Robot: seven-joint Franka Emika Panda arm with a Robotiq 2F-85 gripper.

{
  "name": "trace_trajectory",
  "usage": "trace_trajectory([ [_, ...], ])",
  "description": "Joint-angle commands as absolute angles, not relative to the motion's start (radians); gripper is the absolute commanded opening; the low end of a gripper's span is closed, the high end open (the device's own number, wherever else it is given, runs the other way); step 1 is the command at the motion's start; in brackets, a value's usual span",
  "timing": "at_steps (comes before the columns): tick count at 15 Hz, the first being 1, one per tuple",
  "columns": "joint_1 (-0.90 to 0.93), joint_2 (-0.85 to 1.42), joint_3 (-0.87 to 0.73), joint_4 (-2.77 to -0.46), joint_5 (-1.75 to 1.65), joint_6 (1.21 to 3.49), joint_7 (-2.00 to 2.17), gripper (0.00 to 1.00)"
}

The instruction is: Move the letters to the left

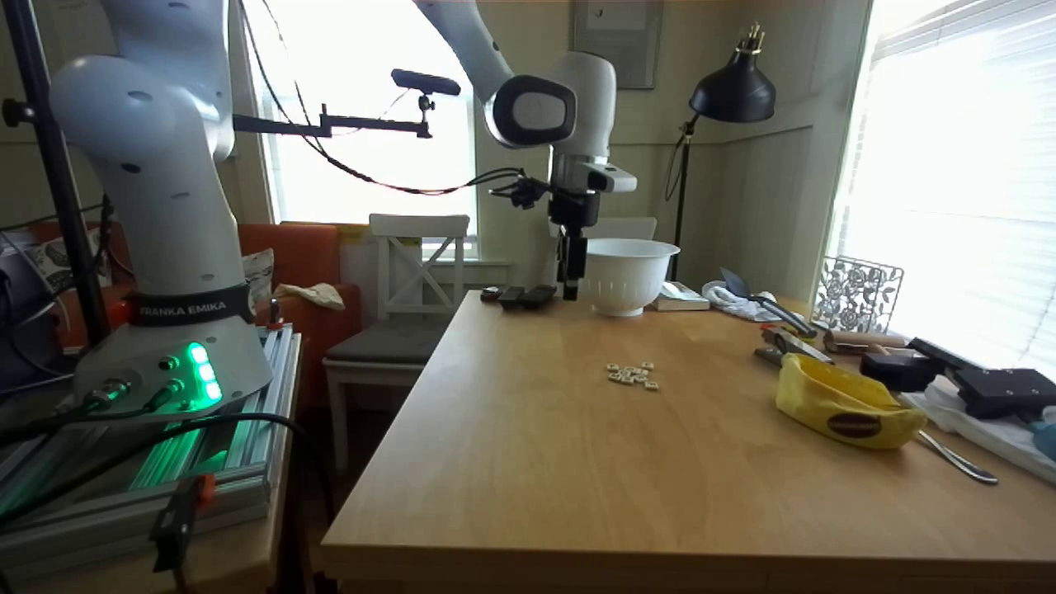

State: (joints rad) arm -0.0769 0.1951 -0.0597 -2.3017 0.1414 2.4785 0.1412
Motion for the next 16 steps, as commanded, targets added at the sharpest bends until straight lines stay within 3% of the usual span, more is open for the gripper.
trace_trajectory([
  [1, -0.075, 0.291, -0.059, -2.217, 0.143, 2.487, 0.122, 1.0],
  [16, -0.069, 0.476, -0.064, -2.106, 0.083, 2.542, 0.066, 1.0],
])
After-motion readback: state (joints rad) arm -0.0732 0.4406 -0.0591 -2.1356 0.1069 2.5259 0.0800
